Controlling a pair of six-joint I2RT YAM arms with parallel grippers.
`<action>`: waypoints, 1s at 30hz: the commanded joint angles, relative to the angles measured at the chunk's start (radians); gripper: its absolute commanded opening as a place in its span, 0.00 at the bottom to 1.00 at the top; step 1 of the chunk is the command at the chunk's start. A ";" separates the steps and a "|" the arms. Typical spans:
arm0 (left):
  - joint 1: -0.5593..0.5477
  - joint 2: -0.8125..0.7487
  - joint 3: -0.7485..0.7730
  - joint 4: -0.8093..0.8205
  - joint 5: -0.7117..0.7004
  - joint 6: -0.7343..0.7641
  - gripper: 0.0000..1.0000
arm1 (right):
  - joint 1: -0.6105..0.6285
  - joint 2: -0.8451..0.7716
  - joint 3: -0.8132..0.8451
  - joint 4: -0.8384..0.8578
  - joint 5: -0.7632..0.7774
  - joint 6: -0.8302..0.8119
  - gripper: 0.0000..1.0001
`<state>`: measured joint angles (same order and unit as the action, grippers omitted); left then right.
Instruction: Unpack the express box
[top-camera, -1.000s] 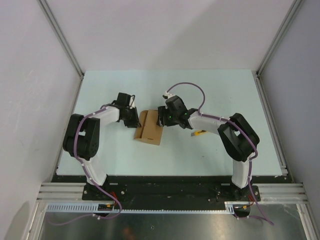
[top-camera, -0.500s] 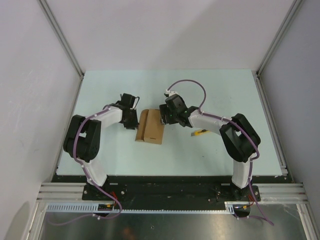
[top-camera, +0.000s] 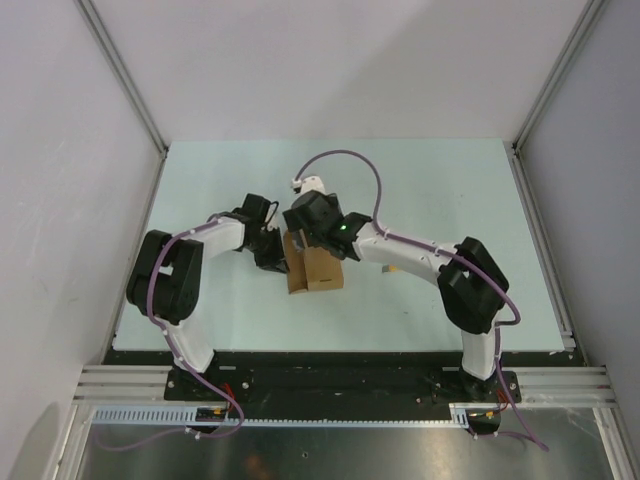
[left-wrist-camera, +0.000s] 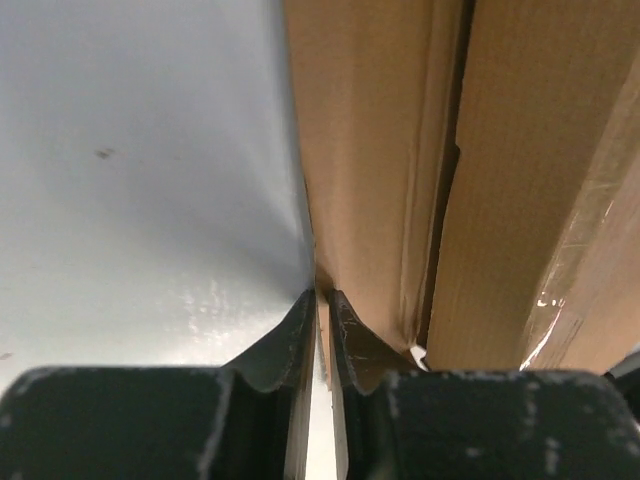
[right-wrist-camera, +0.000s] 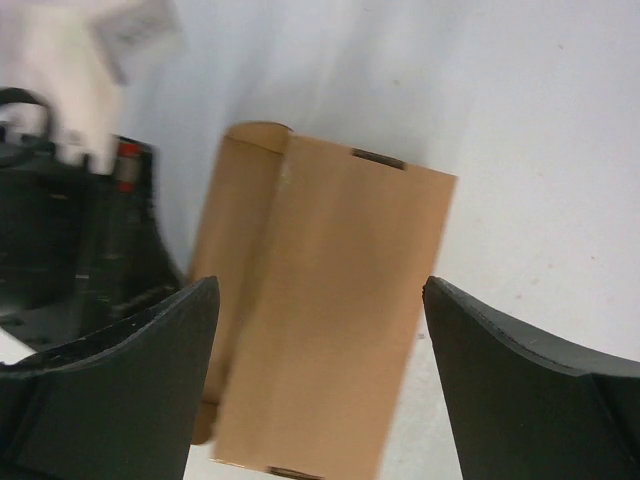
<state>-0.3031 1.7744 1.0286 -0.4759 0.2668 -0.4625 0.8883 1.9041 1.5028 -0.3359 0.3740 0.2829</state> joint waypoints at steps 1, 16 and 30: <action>-0.025 0.017 -0.059 -0.079 0.080 -0.036 0.17 | 0.058 0.050 0.069 -0.077 0.108 -0.015 0.87; -0.008 0.109 -0.113 -0.033 0.212 -0.094 0.21 | 0.129 0.122 0.001 -0.054 0.220 -0.110 0.89; 0.025 0.148 -0.148 0.002 0.213 -0.113 0.19 | 0.032 0.055 -0.108 -0.015 0.082 -0.084 0.72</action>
<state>-0.2745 1.8507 0.9356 -0.4625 0.6662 -0.6041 0.9798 2.0060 1.4330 -0.3622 0.5442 0.1600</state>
